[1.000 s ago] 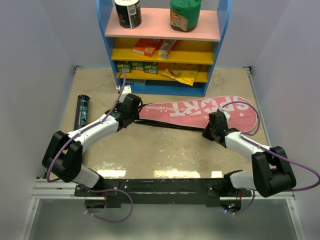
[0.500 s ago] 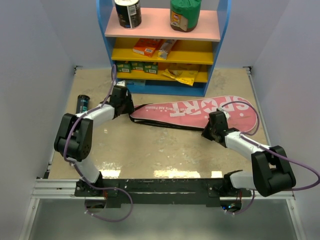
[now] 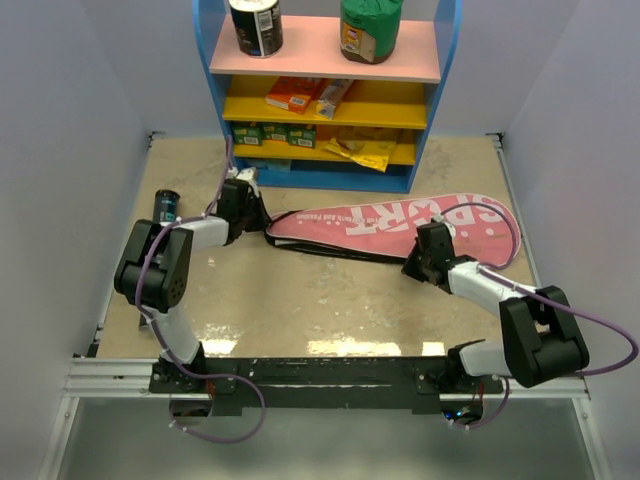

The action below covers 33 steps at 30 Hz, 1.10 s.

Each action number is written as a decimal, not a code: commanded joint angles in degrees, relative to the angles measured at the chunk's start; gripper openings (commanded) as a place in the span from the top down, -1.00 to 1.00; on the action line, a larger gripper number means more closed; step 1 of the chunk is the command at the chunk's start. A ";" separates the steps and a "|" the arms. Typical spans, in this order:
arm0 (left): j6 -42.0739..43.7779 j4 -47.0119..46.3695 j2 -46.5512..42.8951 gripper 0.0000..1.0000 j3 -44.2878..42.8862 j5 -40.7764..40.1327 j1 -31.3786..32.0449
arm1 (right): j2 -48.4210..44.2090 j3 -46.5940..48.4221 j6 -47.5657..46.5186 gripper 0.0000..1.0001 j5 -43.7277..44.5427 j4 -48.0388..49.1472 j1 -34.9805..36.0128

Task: Pack up the badminton gear

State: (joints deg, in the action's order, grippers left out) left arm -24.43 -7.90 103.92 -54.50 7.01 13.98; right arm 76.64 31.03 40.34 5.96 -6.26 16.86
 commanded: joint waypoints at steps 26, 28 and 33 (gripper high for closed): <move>-19.16 -10.64 -21.03 1.00 31.38 -6.04 23.20 | 7.37 9.13 5.35 1.00 -4.46 1.86 26.61; -19.43 -10.03 -23.48 1.00 31.82 -6.74 24.34 | 8.78 9.84 6.85 1.00 -5.33 2.65 29.44; -20.49 -9.15 -27.89 1.00 33.84 -6.92 27.32 | 14.75 12.47 12.39 1.00 -7.62 8.10 37.09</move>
State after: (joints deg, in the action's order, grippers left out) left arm -43.07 -20.18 79.00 -22.65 -2.52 38.22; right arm 87.66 39.77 46.74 2.02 -4.73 49.30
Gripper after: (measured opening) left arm 0.121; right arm 0.006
